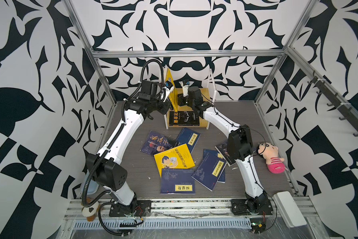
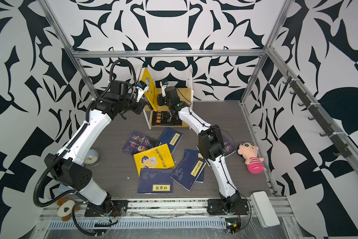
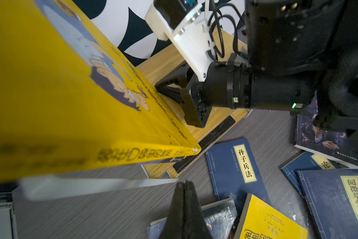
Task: Stacking books/files
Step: Move the book to the bookshelf.
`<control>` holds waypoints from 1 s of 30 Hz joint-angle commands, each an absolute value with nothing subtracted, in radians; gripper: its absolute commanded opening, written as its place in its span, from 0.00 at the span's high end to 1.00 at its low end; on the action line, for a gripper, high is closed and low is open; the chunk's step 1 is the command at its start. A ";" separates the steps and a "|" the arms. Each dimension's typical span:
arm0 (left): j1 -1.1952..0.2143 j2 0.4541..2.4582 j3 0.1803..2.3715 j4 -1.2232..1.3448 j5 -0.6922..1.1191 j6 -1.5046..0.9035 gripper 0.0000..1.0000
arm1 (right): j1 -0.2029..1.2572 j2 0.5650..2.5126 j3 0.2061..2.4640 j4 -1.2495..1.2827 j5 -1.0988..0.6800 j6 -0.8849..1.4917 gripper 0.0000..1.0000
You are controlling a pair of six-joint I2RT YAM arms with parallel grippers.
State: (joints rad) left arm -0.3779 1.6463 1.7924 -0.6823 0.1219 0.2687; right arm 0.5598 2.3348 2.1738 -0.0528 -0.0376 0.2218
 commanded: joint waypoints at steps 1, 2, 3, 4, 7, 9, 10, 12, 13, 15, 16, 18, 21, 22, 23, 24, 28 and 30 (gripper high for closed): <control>-0.377 1.669 1.832 -0.680 0.087 0.240 1.00 | 0.569 2.340 2.215 -0.072 -0.033 0.249 1.00; -0.377 1.672 1.833 -0.679 0.084 0.241 1.00 | 0.570 2.344 2.220 -0.070 -0.031 0.251 1.00; -0.377 1.673 1.836 -0.679 0.077 0.241 1.00 | 0.571 2.348 2.228 -0.071 -0.029 0.251 1.00; -0.377 1.674 1.840 -0.679 0.068 0.238 1.00 | 0.571 2.353 2.234 -0.072 -0.024 0.255 1.00; -0.377 1.670 1.837 -0.674 0.055 0.238 1.00 | 0.577 2.358 2.243 -0.072 -0.010 0.263 1.00; -0.376 1.672 1.838 -0.669 0.048 0.238 1.00 | 0.579 2.367 2.253 -0.067 -0.004 0.266 1.00; -0.377 1.676 1.841 -0.666 0.041 0.238 1.00 | 0.581 2.372 2.263 -0.071 0.002 0.270 1.00; -0.377 1.685 1.850 -0.667 0.032 0.235 1.00 | 0.583 2.382 2.280 -0.075 0.018 0.282 1.00; -0.377 1.689 1.854 -0.670 0.029 0.235 1.00 | 0.586 2.386 2.287 -0.076 0.024 0.290 1.00; -0.377 1.691 1.860 -0.667 0.026 0.231 1.00 | 0.590 2.394 2.300 -0.074 0.030 0.295 1.00; -0.377 1.691 1.860 -0.665 0.023 0.230 1.00 | 0.595 2.398 2.310 -0.076 0.034 0.296 1.00; -0.376 1.695 1.871 -0.665 0.012 0.227 1.00 | 0.597 2.405 2.322 -0.078 0.042 0.295 1.00; -0.376 1.703 1.882 -0.664 -0.002 0.227 1.00 | 0.598 2.405 2.323 -0.077 0.052 0.301 1.00; -0.375 1.705 1.885 -0.663 -0.006 0.227 1.00 | 0.598 2.406 2.324 -0.074 0.055 0.302 1.00; -0.376 1.707 1.888 -0.661 -0.013 0.227 1.00 | 0.599 2.408 2.329 -0.072 0.058 0.302 1.00; -0.376 1.710 1.892 -0.662 -0.020 0.226 1.00 | 0.599 2.410 2.336 -0.074 0.060 0.302 1.00; -0.372 1.717 1.910 -0.663 -0.036 0.224 1.00 | 0.600 2.418 2.357 -0.080 0.058 0.313 1.00; -0.371 1.718 1.914 -0.669 -0.035 0.222 1.00 | 0.600 2.421 2.367 -0.080 0.055 0.313 1.00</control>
